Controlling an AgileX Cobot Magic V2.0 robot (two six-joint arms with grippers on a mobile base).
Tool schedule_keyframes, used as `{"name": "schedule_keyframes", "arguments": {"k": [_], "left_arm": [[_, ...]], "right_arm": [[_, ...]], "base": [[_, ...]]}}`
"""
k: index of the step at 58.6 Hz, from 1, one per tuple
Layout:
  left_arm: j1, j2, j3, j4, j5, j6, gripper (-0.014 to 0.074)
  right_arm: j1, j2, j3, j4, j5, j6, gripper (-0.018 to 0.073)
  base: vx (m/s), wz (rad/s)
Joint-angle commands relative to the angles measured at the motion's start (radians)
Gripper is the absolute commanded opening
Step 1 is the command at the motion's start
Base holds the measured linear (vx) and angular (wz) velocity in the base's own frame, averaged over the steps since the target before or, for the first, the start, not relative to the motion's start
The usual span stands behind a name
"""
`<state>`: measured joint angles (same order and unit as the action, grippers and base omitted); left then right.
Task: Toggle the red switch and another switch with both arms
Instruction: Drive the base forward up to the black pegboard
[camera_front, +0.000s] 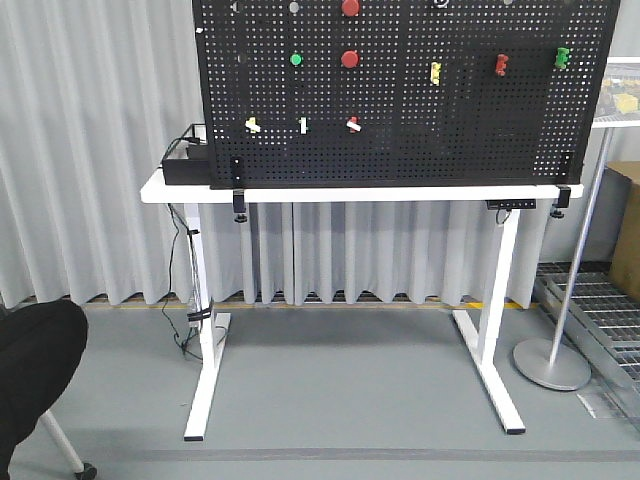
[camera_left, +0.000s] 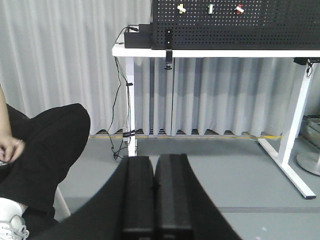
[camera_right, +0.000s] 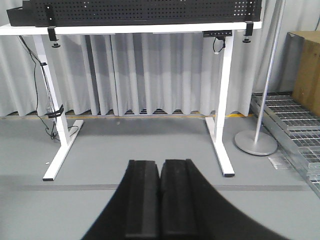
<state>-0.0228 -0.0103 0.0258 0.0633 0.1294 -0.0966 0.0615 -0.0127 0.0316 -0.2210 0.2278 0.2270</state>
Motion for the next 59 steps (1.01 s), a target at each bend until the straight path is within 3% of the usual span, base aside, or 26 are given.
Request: {"name": "schedule_keyframes", "arguments": {"k": [1, 59], "left_arm": [[-0.001, -0.008, 0.019, -0.006, -0.073, -0.011, 0.0003], [-0.001, -0.008, 0.019, -0.006, -0.073, -0.011, 0.0003]], "right_arm": [[-0.004, -0.006, 0.005, -0.014, -0.081, -0.009, -0.0006], [-0.004, -0.006, 0.005, -0.014, -0.081, -0.009, -0.0006]], "base": [[0.00, 0.00], [0.01, -0.01]]}}
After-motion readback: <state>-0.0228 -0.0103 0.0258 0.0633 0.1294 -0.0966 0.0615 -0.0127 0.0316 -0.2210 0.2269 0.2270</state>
